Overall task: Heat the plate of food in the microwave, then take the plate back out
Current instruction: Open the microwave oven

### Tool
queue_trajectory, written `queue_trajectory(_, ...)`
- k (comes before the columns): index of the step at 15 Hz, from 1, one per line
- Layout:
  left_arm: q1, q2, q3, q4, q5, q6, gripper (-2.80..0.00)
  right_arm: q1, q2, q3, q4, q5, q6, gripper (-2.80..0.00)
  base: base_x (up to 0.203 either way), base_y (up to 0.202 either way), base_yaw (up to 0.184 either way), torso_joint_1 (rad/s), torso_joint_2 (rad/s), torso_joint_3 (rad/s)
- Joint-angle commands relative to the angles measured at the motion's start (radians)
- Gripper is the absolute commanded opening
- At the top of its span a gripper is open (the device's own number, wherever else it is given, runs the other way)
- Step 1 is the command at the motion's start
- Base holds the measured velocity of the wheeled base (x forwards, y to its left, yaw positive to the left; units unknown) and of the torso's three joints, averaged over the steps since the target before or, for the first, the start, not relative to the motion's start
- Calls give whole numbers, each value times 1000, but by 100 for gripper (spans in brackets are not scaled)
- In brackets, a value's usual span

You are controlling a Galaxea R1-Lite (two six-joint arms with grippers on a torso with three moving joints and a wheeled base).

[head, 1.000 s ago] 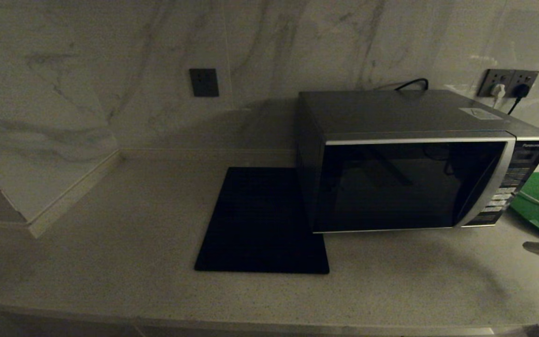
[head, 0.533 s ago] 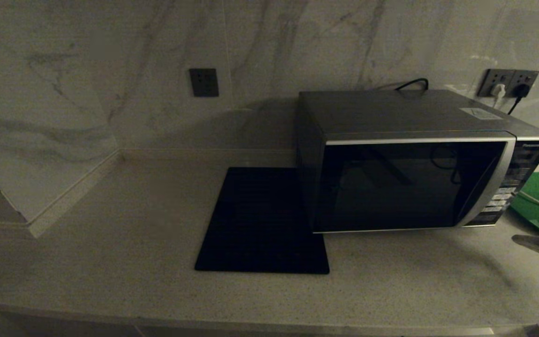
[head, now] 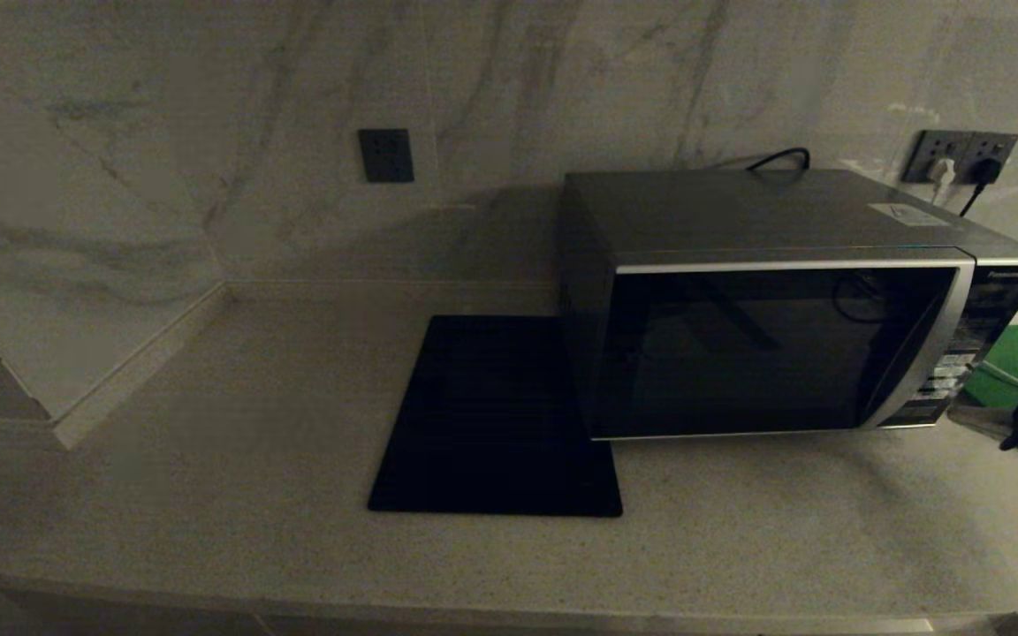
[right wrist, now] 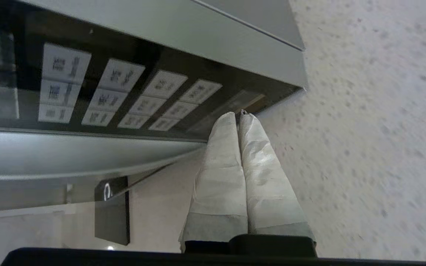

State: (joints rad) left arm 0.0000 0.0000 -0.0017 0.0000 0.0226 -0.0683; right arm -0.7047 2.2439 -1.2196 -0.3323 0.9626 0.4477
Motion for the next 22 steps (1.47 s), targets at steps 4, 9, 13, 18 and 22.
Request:
queue_trajectory(4, 0, 0, 0, 0, 0, -1, -280, 13, 48, -38, -2, 5, 14, -280, 0, 0, 0, 0, 0, 0)
queue_trajectory(9, 0, 0, 0, 0, 0, -1, -280, 29, 71, -61, -2, 4, 18, -280, 0, 0, 0, 0, 0, 0)
queue_trajectory(13, 0, 0, 0, 0, 0, -1, -280, 42, 83, -79, -1, 2, 32, -280, 0, 0, 0, 0, 0, 0)
queue_trajectory(18, 0, 0, 0, 0, 0, -1, -280, 45, 80, -96, -2, 2, 63, -280, 0, 0, 0, 0, 0, 0)
queue_trajectory(22, 0, 0, 0, 0, 0, -1, -280, -5, 53, -61, -1, 4, 62, -280, 0, 0, 0, 0, 0, 0)
